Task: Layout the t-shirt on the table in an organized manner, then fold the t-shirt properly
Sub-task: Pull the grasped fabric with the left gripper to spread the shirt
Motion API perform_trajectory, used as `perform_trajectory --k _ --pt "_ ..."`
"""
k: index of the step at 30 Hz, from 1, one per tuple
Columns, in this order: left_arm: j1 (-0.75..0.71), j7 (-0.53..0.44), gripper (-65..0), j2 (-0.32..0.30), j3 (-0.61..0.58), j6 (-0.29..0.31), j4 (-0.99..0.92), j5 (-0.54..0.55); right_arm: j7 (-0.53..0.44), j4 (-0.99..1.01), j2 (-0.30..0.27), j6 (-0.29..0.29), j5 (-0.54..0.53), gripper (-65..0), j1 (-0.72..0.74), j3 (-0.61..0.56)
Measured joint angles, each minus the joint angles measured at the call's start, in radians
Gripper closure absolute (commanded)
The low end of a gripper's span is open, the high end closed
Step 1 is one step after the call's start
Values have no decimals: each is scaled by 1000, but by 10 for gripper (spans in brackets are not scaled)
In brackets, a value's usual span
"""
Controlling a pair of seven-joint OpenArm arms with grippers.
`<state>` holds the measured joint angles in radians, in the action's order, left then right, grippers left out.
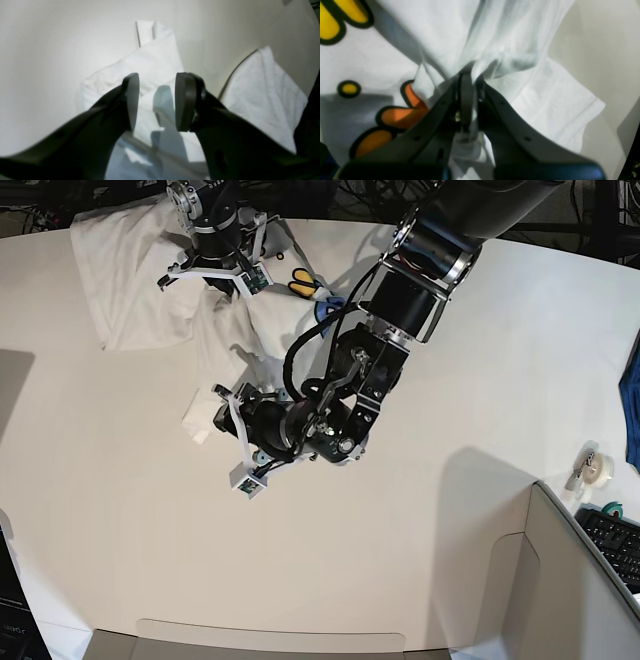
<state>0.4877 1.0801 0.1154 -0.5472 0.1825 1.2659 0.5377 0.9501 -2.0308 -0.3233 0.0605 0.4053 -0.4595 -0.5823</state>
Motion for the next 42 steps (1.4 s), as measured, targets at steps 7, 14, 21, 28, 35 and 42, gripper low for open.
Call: perform_trajectory --k 7,14,21,28,35,42 --pt "1 -2 -220 -61 0 0 0 -2 0 0 0 0 0 0 3 0" --pt "-18 -5 -221 -83 0 0 0 -3 0 0 0 0 0 0 3 0" --pt "-64 -23 -221 -80 -1 0 -2 -3 0 0 0 0 0 0 3 0" --pt "-53 -86 -221 -77 -1 3 -89 9 0 0 1 0 0 0 2 0" --pt "-53 -89 -144 -55 -1 0 -97 5 0 0 0 0 0 0 2 0" --pt "-53 -87 0 -56 1 0 -93 5 0 0 0 0 0 0 5 7"
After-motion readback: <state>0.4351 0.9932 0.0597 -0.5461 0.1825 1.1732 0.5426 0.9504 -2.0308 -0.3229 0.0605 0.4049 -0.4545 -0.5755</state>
